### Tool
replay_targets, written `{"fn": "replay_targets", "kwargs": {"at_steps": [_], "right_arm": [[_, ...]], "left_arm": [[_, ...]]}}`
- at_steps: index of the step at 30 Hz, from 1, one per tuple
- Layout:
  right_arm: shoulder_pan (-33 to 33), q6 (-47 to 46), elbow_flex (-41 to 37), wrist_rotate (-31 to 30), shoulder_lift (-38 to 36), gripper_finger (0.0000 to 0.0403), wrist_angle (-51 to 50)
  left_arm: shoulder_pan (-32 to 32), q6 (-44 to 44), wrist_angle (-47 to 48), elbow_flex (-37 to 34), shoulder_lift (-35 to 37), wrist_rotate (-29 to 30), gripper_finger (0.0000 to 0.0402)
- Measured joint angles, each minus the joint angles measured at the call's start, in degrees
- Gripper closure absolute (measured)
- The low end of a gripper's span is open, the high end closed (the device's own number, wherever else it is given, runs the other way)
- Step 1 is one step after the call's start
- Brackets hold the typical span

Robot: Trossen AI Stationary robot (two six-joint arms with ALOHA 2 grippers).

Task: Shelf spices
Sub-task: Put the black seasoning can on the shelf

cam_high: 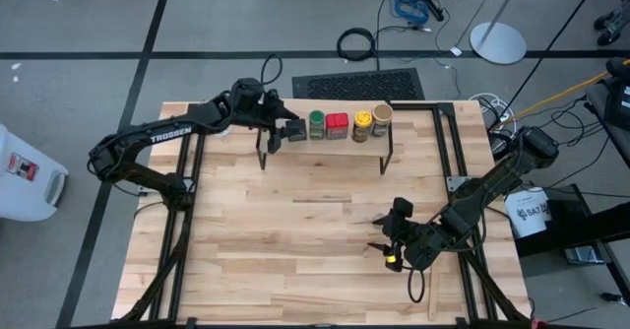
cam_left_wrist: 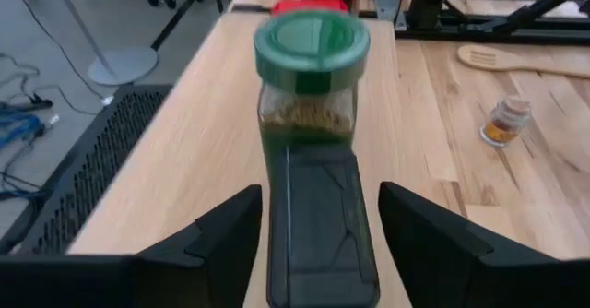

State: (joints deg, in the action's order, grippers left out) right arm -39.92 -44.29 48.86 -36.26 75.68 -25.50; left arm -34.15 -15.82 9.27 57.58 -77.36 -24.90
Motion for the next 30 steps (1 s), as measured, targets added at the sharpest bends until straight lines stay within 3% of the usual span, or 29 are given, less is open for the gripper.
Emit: {"fn": "replay_targets", "kwargs": {"at_steps": [9, 16, 22, 26, 30], "right_arm": [[0.00, 0.15, 0.00, 0.06, 0.00, 0.0129, -0.02], [0.00, 0.42, 0.00, 0.10, 0.00, 0.0129, -0.02], [0.00, 0.42, 0.00, 0.10, 0.00, 0.0129, -0.02], [0.06, 0.61, 0.00, 0.10, 0.00, 0.0129, -0.04], [0.09, 0.57, 0.00, 0.08, 0.00, 0.0129, -0.02]], "left_arm": [[0.42, 0.29, -0.98, 0.02, 0.63, 0.34, 0.0162], [0.47, 0.85, -0.10, 0.04, 6.28, 2.17, 0.0162], [0.75, 7.70, 10.01, 0.11, 13.35, 5.69, 0.0162], [2.88, 7.82, 18.59, 0.11, 15.47, 6.67, 0.0162], [5.48, 6.17, 22.79, 0.11, 14.85, 13.58, 0.0162]]}}
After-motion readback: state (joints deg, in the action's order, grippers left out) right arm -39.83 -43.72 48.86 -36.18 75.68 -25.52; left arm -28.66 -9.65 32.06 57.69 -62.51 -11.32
